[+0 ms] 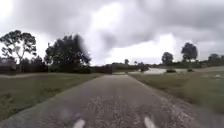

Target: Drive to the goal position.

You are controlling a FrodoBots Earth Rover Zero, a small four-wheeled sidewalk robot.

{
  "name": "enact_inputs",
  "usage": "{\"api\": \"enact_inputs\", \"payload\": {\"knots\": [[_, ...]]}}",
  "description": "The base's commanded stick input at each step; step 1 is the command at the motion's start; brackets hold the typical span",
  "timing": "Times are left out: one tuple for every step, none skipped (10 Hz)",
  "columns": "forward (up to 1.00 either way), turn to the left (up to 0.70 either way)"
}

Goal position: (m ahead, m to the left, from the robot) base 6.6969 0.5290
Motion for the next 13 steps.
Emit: {"api": "enact_inputs", "payload": {"knots": [[0.7, 0.0], [0.7, 0.0], [0.7, 0.0], [0.7, 0.0], [0.7, 0.0], [0.7, 0.0], [0.7, 0.0], [0.7, 0.0], [0.7, 0.0], [0.7, 0.0], [0.7, 0.0], [0.7, 0.0], [0.7, 0.0]]}}
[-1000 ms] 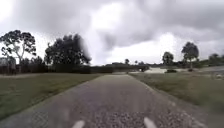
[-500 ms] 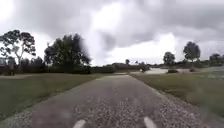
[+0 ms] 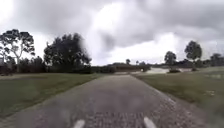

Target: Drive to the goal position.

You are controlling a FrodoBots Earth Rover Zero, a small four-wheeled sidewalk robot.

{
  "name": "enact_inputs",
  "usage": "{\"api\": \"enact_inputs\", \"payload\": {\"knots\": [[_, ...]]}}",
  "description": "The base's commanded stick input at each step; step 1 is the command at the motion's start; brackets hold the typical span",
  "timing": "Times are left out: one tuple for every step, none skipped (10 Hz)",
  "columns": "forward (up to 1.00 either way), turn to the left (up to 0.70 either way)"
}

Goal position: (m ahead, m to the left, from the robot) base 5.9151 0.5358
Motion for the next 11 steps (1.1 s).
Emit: {"api": "enact_inputs", "payload": {"knots": [[0.7, 0.0], [0.7, 0.0], [0.7, 0.0], [0.7, 0.0], [0.7, 0.0], [0.7, 0.0], [0.7, 0.0], [0.7, 0.0], [0.7, 0.0], [0.7, 0.0], [0.7, 0.0]]}}
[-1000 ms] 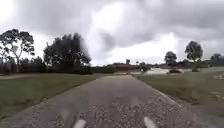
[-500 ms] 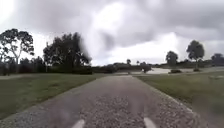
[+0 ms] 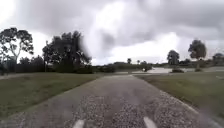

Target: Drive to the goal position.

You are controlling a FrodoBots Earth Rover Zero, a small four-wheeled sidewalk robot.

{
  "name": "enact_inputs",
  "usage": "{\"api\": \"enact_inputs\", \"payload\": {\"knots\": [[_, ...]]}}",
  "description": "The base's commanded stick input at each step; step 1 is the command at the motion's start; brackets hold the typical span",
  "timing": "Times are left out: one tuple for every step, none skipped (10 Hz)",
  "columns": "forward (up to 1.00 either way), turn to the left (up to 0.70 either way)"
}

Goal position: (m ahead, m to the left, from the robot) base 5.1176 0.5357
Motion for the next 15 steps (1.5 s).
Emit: {"api": "enact_inputs", "payload": {"knots": [[0.7, 0.0], [0.7, 0.0], [0.7, 0.0], [0.7, 0.0], [0.7, 0.0], [0.7, 0.0], [0.7, 0.0], [0.7, 0.0], [0.7, 0.0], [0.7, 0.0], [0.7, 0.0], [0.7, 0.0], [0.7, 0.0], [0.7, 0.0], [0.7, 0.0]]}}
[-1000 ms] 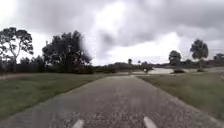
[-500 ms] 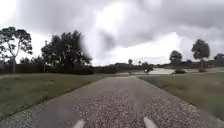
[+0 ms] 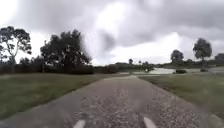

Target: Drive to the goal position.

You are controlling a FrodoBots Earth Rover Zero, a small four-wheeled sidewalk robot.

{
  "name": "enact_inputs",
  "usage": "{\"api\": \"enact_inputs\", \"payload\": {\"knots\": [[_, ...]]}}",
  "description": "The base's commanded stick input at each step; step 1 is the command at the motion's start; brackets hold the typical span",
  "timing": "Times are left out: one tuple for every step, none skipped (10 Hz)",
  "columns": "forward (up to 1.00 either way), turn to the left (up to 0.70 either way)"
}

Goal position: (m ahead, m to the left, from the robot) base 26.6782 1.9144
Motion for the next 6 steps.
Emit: {"api": "enact_inputs", "payload": {"knots": [[0.7, 0.0], [0.7, 0.0], [0.7, -0.15], [0.7, -0.28], [0.7, -0.21], [0.7, 0.0]]}}
